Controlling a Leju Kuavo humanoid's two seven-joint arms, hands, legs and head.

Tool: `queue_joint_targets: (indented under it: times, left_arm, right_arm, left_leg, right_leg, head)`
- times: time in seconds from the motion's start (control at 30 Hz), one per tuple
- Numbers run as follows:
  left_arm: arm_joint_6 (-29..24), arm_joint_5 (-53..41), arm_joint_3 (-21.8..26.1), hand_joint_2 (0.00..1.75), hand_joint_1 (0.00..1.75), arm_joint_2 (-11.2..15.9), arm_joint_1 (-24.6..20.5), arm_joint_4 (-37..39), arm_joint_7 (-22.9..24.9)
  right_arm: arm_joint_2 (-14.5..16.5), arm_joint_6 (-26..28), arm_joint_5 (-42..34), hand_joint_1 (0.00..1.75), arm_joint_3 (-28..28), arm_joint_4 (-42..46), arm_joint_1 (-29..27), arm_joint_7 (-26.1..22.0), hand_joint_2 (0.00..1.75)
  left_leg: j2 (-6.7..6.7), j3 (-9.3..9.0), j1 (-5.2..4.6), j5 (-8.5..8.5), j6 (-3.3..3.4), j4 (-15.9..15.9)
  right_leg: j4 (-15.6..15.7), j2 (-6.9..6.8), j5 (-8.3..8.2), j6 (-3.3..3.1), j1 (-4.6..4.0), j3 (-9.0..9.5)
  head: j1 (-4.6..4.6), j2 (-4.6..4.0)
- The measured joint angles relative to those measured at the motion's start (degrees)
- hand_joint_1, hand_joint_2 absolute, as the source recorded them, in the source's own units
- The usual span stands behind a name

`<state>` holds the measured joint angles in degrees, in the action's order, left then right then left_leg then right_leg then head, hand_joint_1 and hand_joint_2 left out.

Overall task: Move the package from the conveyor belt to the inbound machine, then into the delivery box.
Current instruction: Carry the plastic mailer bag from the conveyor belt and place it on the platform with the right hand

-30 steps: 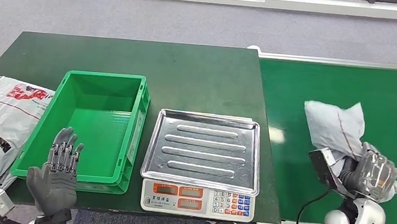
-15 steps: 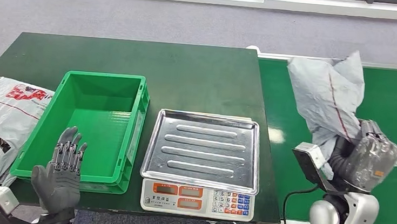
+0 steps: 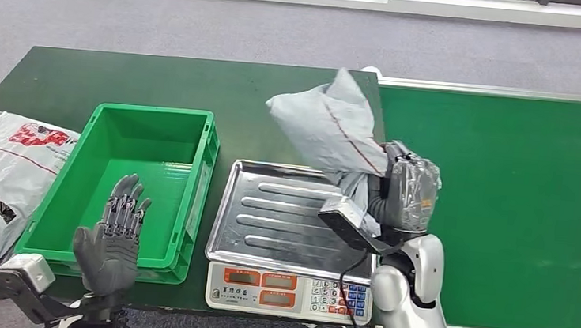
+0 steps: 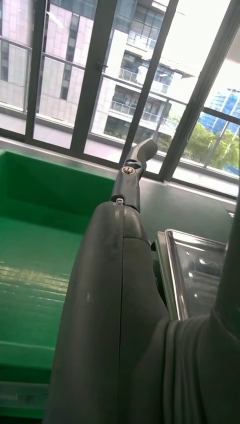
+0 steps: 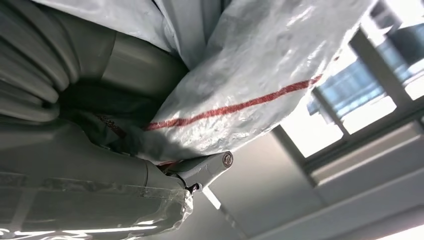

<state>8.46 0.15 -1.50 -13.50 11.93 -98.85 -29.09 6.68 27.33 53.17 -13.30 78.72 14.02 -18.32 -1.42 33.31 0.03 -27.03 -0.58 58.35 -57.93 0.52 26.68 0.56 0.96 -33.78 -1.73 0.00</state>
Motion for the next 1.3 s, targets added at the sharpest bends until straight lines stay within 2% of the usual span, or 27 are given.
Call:
queue_joint_targets:
  times: [0.3,0.33,0.43,0.47,0.63,0.83,1.03,1.3]
  left_arm:
    - [-1.07,0.91,-0.85,0.00,0.00,0.48,-1.92,1.31,0.02]
    - [-1.10,0.93,-0.86,0.00,0.00,0.52,-2.20,1.49,0.03]
    - [-1.18,0.98,-0.96,0.00,0.00,0.65,-2.82,2.01,0.04]
    - [-1.22,0.99,-1.02,0.00,0.00,0.68,-2.95,2.14,0.04]
    - [-1.32,1.01,-1.14,0.00,0.00,0.75,-3.10,2.32,0.09]
    - [-1.46,0.88,-1.14,0.00,0.00,0.75,-3.09,2.30,0.15]
    - [-1.93,0.50,-1.14,0.00,0.00,0.76,-3.06,2.07,0.26]
    - [-2.41,0.09,-1.13,0.00,0.00,0.78,-2.88,1.02,0.26]
  right_arm:
    - [2.66,-4.34,0.82,1.75,-4.48,-6.36,1.42,4.09,1.75]
    - [2.74,-4.32,0.84,1.69,-4.56,-7.15,1.68,4.13,1.75]
    - [3.01,-4.06,1.77,0.39,-4.67,-9.33,2.35,4.74,1.75]
    - [3.09,-4.02,2.32,0.01,-4.68,-10.03,2.60,5.20,1.75]
    - [3.22,-3.63,5.64,0.00,-4.72,-12.87,3.46,7.94,1.75]
    - [3.32,-3.12,6.38,0.00,-4.72,-13.81,3.84,8.39,1.75]
    - [3.32,-4.10,2.73,0.00,-4.71,-11.34,2.59,7.36,1.75]
    - [2.55,-10.77,-4.68,0.00,-4.39,-3.69,-1.45,7.49,1.75]
  left_leg:
    - [0.00,0.01,-0.01,0.00,0.00,0.00]
    - [0.01,0.01,-0.01,0.00,0.00,0.00]
    - [0.02,0.00,-0.01,0.00,0.00,0.01]
    - [0.02,0.00,-0.01,0.00,0.00,0.01]
    - [0.01,0.00,-0.01,0.00,0.00,0.01]
    - [0.03,0.00,-0.01,0.00,0.00,0.00]
    - [0.04,-0.02,-0.01,0.00,0.00,0.01]
    - [0.03,0.00,-0.01,-0.01,0.00,0.01]
  right_leg:
    - [0.00,0.00,0.00,0.00,0.01,0.00]
    - [0.00,0.00,-0.01,0.00,0.01,0.00]
    - [0.00,0.00,-0.01,0.00,0.01,0.00]
    - [0.00,0.01,-0.01,0.00,0.01,0.00]
    - [0.00,0.01,-0.01,0.00,0.01,0.00]
    - [0.00,0.01,0.00,-0.01,0.01,-0.02]
    - [0.00,0.01,-0.01,0.00,0.01,-0.02]
    - [0.00,0.01,0.00,0.00,0.01,-0.03]
  head:
    - [-0.01,0.00]
    - [-0.01,0.00]
    - [-0.01,0.00]
    - [-0.01,0.00]
    - [-0.01,0.00]
    - [-0.01,0.00]
    - [-0.01,0.00]
    - [-0.01,0.00]
